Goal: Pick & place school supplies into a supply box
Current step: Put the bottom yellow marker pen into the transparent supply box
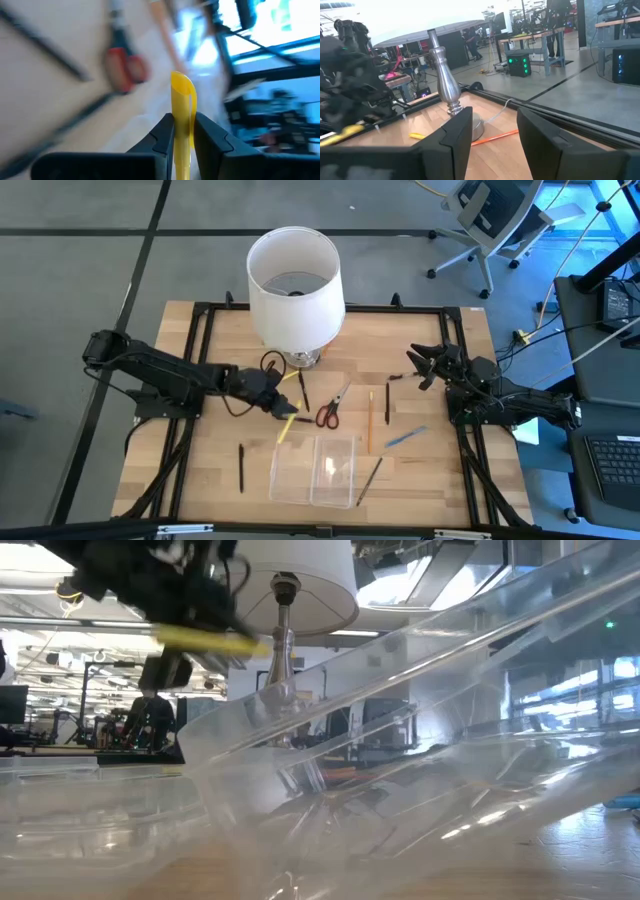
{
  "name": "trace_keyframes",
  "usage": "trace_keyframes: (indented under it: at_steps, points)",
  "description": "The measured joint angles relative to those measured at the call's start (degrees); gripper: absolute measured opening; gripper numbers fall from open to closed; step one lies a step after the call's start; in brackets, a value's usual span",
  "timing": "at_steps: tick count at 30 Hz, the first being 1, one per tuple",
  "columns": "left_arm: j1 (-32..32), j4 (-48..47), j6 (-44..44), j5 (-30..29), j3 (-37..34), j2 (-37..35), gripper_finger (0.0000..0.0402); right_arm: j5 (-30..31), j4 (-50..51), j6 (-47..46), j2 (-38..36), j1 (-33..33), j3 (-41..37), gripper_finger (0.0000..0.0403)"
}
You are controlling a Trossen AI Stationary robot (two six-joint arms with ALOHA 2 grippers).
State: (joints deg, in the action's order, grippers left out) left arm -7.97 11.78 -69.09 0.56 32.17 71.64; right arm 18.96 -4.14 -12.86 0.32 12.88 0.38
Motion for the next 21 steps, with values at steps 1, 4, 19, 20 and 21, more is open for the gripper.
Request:
trace_keyframes:
  at_steps: [1, 4, 19, 20, 21]
  points:
    - [-1.84, 1.81, -0.52, -1.98, 0.49, 0.58, 0.0043, 0.0, 0.0, 0.08, -0.01, 0.0, 0.01, 0.0159]
    - [-7.04, 1.76, -0.86, -7.61, 4.38, 3.14, 0.0043, 0.0, -0.02, 0.07, -0.02, 0.0, 0.0, 0.0159]
    - [-13.53, -17.13, -6.06, -18.98, 38.06, 32.91, 0.0043, -0.13, -0.02, -0.07, -0.02, 0.0, 0.02, 0.0159]
    - [-13.3, -17.08, -6.92, -18.84, 39.34, 34.73, 0.0043, -0.13, -0.02, -0.07, -0.02, 0.0, 0.02, 0.0159]
    - [-13.25, -16.79, -7.71, -18.35, 40.46, 36.35, 0.0044, -0.13, 0.0, -0.07, -0.01, 0.0, 0.0, 0.0159]
